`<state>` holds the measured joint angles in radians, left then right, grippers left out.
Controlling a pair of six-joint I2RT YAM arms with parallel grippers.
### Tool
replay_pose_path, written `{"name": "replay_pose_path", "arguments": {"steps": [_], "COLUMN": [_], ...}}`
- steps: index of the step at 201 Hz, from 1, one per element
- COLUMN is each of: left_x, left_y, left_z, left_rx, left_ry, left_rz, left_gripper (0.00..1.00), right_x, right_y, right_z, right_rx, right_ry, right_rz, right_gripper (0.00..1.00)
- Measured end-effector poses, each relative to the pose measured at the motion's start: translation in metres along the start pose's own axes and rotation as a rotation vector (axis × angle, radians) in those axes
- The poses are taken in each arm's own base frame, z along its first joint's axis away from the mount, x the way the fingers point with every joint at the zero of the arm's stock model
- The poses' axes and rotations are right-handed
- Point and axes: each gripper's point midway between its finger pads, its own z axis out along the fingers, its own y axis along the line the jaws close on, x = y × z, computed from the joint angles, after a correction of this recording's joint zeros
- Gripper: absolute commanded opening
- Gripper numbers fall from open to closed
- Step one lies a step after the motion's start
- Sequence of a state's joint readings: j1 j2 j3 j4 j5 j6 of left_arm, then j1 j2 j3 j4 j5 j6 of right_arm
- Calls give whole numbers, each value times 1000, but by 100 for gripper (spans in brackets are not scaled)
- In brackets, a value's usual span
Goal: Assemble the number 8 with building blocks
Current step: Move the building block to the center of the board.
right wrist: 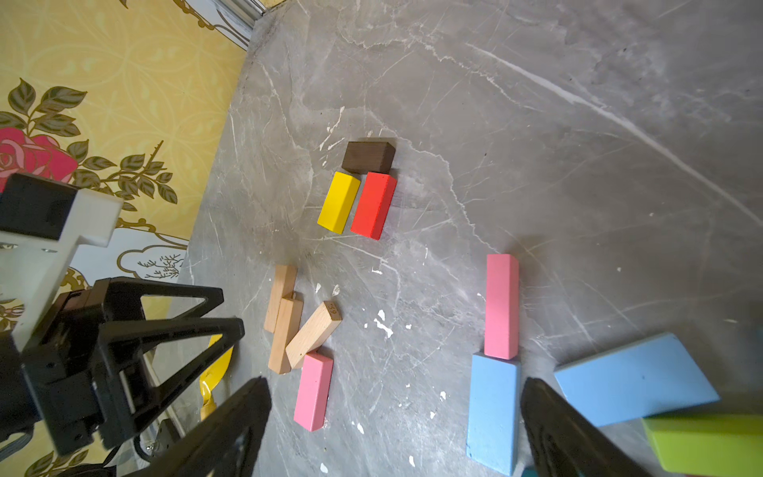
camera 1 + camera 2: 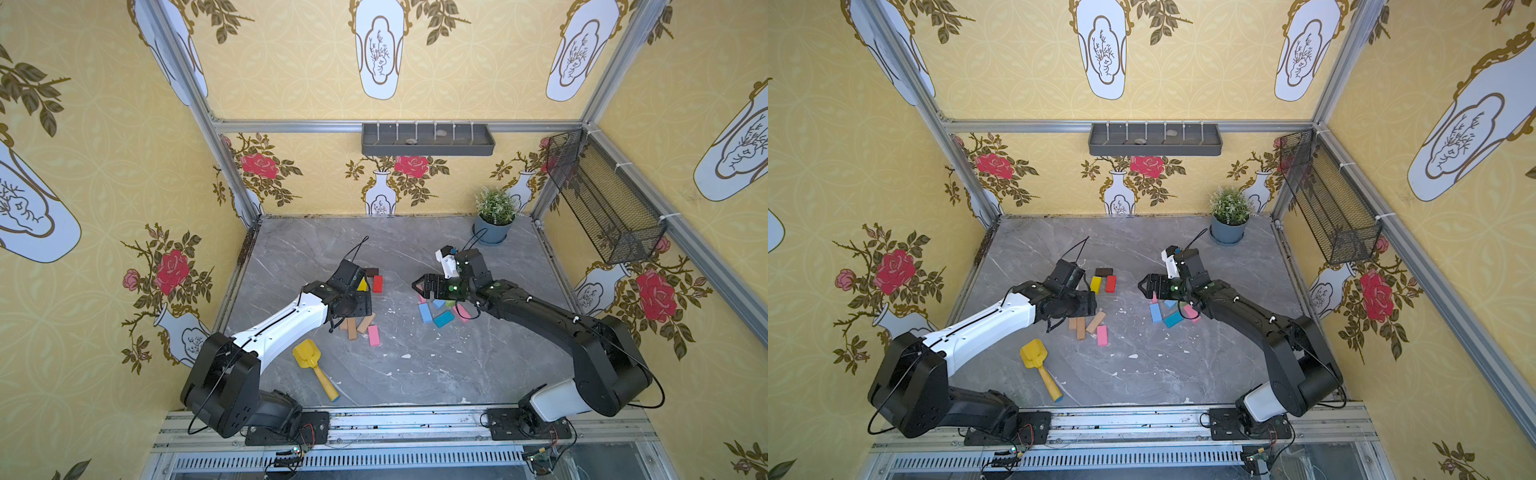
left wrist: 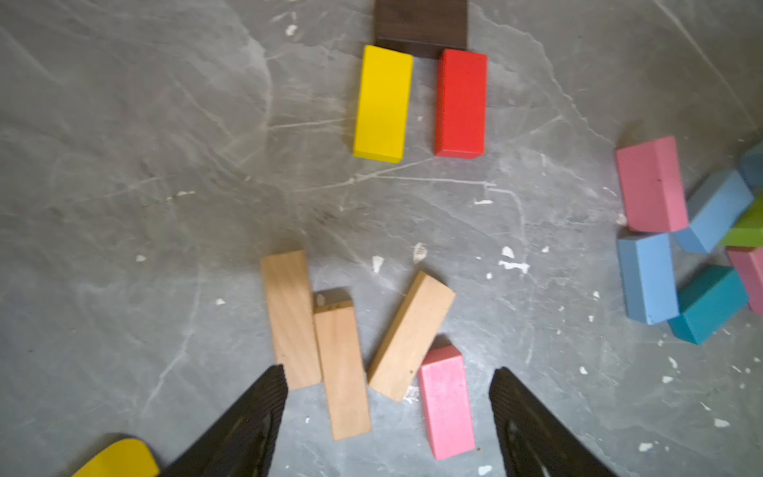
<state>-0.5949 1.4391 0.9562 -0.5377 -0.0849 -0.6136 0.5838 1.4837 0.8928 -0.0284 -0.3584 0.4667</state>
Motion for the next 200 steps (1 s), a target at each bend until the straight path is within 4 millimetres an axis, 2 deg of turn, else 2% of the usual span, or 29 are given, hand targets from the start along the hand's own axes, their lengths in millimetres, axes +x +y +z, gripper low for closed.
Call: {"name": "replay_pose_path", "arguments": {"steps": [50,68,93,150,200], "left_x": [3,10,19,33,44], "left_y": [-65,-78,-81,-83,-67], "left_z": [18,30,45,66,74], "left_rx": [113,145,153,166,114], "left_ry": [62,104,144,191,205], "left_rz": [97,110,94,86,78], "left_gripper": [83,83,83,83,83], "right_x": [-7,-5,-4,1,3], "right_y": [-4,-6,-10,-17,-19], "right_z": [-6,-8,-11,-12,-12], "right_rx": [24,34,45,72,75], "right_ry": [-28,-23,-24,-15,-13], "right_rz": [-5,1,6,16,19], "right_gripper": [97,98,98,98,98]}}
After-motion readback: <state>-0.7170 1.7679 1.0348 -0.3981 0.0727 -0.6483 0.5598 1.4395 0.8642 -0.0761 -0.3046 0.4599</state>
